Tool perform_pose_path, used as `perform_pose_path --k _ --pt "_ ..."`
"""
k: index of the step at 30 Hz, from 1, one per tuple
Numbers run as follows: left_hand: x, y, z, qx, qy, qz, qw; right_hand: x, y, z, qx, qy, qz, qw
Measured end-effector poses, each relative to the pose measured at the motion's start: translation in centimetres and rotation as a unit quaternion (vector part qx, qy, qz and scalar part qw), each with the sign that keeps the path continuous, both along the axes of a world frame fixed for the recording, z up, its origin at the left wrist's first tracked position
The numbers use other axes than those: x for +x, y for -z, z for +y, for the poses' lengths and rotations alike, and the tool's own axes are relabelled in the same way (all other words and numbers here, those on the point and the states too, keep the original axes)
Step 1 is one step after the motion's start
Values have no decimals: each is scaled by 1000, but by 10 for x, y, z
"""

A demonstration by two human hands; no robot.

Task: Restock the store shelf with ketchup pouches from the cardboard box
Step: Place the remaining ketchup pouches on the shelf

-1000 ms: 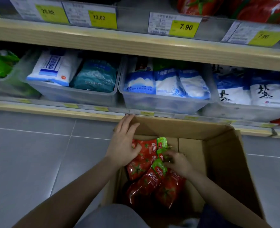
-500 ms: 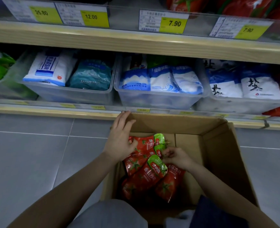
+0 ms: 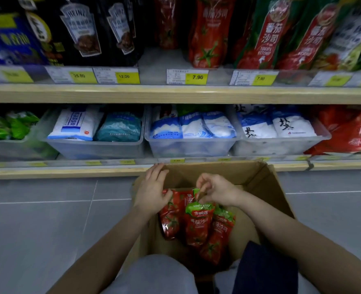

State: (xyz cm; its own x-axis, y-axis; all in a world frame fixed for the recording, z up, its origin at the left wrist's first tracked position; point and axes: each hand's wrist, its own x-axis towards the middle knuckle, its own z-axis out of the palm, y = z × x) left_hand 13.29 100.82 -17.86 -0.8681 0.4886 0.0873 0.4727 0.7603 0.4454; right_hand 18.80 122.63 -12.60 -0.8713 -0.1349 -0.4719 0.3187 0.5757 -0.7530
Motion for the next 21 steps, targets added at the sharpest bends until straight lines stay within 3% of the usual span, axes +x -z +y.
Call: perform_pose_path --k 3,7,12,16,21 --pt "-8 -26 9 22 25 -19 999 -5 -31 7 23 -7 18 1000" --pt "-31 -72 36 23 104 -126 986 -15 -77 25 49 6 71 996" --pt "-53 -137 76 78 134 -216 964 -39 -152 40 44 49 161 985" --pt "-54 -146 90 150 129 -273 941 -50 -207 42 7 55 206 977" --pt "-46 -144 95 229 102 -294 922 -49 -222 39 -35 115 264 957"
